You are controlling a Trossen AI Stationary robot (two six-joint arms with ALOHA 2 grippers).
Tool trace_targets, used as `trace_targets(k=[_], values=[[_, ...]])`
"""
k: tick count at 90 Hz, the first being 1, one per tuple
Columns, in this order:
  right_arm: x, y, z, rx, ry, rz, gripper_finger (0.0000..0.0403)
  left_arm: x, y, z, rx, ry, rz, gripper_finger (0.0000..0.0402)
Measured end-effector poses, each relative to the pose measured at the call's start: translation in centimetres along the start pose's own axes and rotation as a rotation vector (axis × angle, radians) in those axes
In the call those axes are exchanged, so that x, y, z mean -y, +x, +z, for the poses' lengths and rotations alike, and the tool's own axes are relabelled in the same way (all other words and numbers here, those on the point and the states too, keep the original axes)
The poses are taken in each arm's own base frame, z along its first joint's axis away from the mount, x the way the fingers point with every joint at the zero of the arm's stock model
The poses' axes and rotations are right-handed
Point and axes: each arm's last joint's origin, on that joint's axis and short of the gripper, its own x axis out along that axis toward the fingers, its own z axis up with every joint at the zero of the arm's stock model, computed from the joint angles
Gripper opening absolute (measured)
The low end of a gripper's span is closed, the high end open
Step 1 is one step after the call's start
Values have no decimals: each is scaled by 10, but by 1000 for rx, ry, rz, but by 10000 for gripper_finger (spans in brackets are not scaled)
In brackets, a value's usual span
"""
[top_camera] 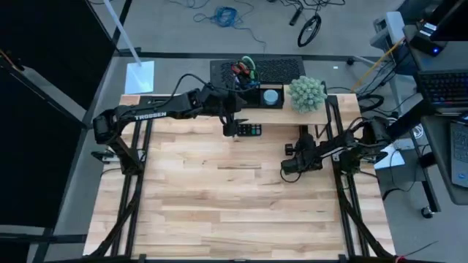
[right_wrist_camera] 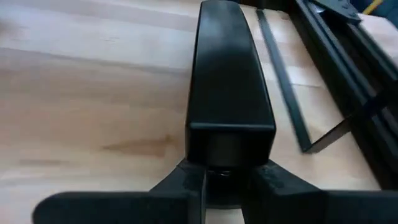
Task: Pick and place office supplies into organizer
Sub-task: Put the black stapler under the wooden shelf
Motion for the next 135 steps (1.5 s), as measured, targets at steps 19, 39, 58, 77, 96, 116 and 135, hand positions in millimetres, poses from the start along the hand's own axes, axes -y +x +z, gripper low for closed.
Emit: trace_targets(k=[19, 39, 58, 77, 96, 116, 135], values=[[0, 5, 3, -3, 1, -20, 37, 0, 0, -1, -10, 16, -4, 309], [-4, 8, 6, 12, -34, -9, 37, 0, 0, -1, -7, 19, -3, 309], [-3, 15, 10, 3, -76, -48, 49, 0, 0, -1, -7, 19, -3, 309], [-5, 19, 14, 16, -91, -53, 65, 0, 0, 0, -5, 19, -2, 309], [-9, 26, 18, 13, -87, -52, 67, 0, 0, -1, -5, 19, -2, 309], [-8, 29, 20, 1, -93, -65, 68, 0, 0, -1, -6, 18, -2, 309], [-8, 30, 20, -41, -92, -66, 69, 0, 0, -1, -7, 18, -3, 309]])
